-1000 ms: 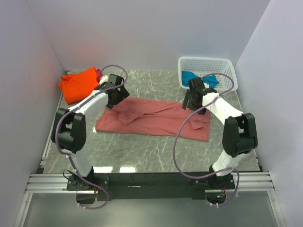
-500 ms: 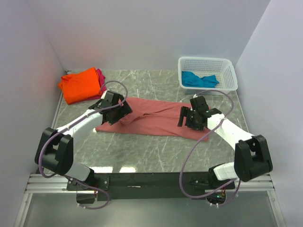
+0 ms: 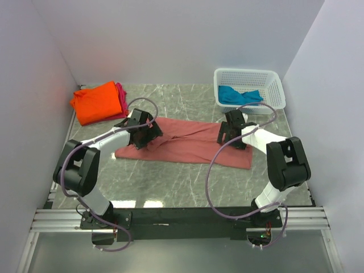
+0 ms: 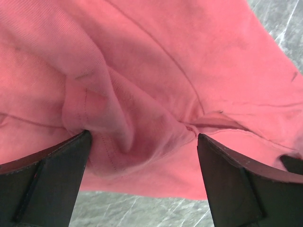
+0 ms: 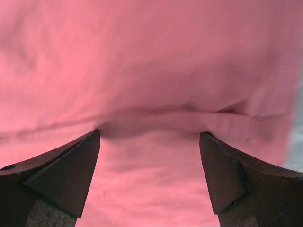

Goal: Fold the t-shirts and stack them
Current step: Fold the tshirt

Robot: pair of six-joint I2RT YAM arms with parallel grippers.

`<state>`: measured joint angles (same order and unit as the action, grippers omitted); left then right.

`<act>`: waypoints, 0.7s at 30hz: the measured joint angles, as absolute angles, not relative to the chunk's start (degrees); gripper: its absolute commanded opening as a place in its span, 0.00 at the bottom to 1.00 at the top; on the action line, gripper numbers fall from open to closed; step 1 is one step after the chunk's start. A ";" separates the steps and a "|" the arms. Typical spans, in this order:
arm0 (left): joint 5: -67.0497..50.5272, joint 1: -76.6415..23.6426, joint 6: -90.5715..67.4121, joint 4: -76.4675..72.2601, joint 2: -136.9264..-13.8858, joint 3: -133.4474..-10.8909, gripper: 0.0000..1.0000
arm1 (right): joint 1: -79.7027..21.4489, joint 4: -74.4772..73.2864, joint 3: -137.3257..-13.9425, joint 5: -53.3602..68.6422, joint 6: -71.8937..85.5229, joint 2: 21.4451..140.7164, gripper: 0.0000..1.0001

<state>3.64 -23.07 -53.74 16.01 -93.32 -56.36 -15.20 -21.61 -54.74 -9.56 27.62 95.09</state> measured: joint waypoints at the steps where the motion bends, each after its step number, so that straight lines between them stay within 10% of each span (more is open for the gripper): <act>1: 3.66 -23.07 -53.74 15.73 -93.62 -56.55 0.99 | -14.90 -21.47 -55.02 -10.41 27.59 95.22 0.91; 21: 7.09 -22.63 -49.84 10.98 -107.48 -72.88 0.99 | -12.86 -21.34 -49.52 -14.92 30.39 78.35 0.91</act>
